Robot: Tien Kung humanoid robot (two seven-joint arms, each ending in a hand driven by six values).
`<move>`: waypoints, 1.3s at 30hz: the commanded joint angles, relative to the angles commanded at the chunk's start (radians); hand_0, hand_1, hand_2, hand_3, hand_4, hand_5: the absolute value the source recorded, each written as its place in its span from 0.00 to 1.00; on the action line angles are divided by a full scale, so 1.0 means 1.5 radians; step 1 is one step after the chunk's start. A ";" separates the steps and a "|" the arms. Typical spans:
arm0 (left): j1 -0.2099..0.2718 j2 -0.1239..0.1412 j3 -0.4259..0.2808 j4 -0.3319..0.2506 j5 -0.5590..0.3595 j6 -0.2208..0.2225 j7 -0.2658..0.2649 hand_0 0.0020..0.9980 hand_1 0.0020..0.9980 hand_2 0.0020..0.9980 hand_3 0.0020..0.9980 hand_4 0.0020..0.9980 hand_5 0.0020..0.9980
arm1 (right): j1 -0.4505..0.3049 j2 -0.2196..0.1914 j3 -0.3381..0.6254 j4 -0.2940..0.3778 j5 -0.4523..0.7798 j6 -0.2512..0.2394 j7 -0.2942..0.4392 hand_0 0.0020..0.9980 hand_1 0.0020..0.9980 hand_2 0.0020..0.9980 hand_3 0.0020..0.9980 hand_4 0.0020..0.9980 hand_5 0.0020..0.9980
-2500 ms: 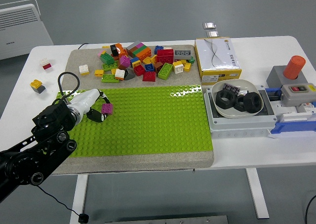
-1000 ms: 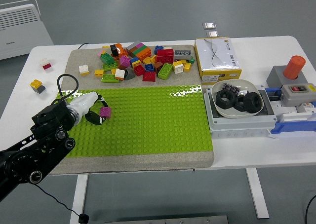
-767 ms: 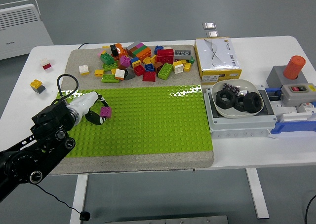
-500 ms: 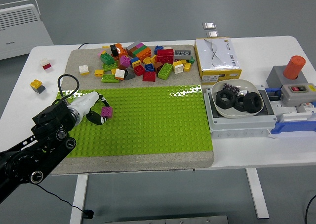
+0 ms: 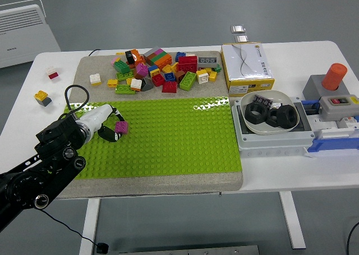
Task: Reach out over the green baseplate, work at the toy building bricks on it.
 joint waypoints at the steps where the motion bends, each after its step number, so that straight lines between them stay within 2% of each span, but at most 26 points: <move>1: 0.000 0.000 -0.001 -0.001 0.000 0.000 -0.001 0.99 0.97 0.96 0.59 0.71 0.00 | 0.000 0.000 0.000 0.000 0.000 0.000 0.000 0.68 0.76 0.81 0.78 0.77 0.93; 4: 0.001 0.001 -0.005 -0.003 0.001 -0.002 -0.003 0.99 0.97 0.96 0.59 0.71 0.00 | 0.001 0.000 0.001 0.000 -0.001 0.000 0.000 0.68 0.76 0.81 0.78 0.77 0.93; 5: 0.001 0.001 -0.005 -0.003 0.001 -0.003 -0.004 1.00 0.98 0.97 0.61 0.76 0.00 | 0.001 0.000 0.001 0.000 -0.001 0.000 0.000 0.68 0.76 0.81 0.78 0.77 0.93; 10: 0.000 0.002 -0.006 -0.002 0.000 -0.005 -0.006 1.00 0.98 0.97 0.61 0.76 0.00 | 0.002 0.000 0.002 0.000 0.000 0.000 0.000 0.68 0.76 0.81 0.78 0.77 0.93; 11: 0.000 0.002 -0.005 -0.002 0.000 -0.005 -0.006 1.00 0.98 0.98 0.62 0.78 0.00 | 0.002 0.000 0.001 0.000 0.000 0.000 0.000 0.68 0.76 0.81 0.78 0.77 0.93; 28: 0.002 0.001 -0.017 -0.012 0.007 -0.002 -0.010 1.00 0.98 0.99 0.63 0.78 0.00 | 0.002 0.001 0.001 0.000 0.000 0.000 0.000 0.68 0.76 0.81 0.78 0.77 0.93; 33: 0.026 -0.006 -0.061 -0.062 0.028 0.001 -0.009 1.00 0.99 0.98 0.63 0.77 0.00 | 0.001 0.001 0.004 0.000 -0.003 0.000 0.001 0.68 0.76 0.81 0.78 0.77 0.93; 37: 0.070 -0.008 -0.107 -0.119 0.046 0.000 -0.003 1.00 0.99 0.98 0.63 0.80 0.00 | -0.002 0.001 0.008 0.000 -0.004 0.000 0.001 0.68 0.76 0.81 0.78 0.77 0.93; 39: 0.097 -0.003 -0.125 -0.153 0.055 0.000 -0.001 1.00 0.99 0.98 0.63 0.80 0.00 | -0.003 0.001 0.008 0.000 -0.006 0.000 0.001 0.68 0.76 0.81 0.78 0.77 0.93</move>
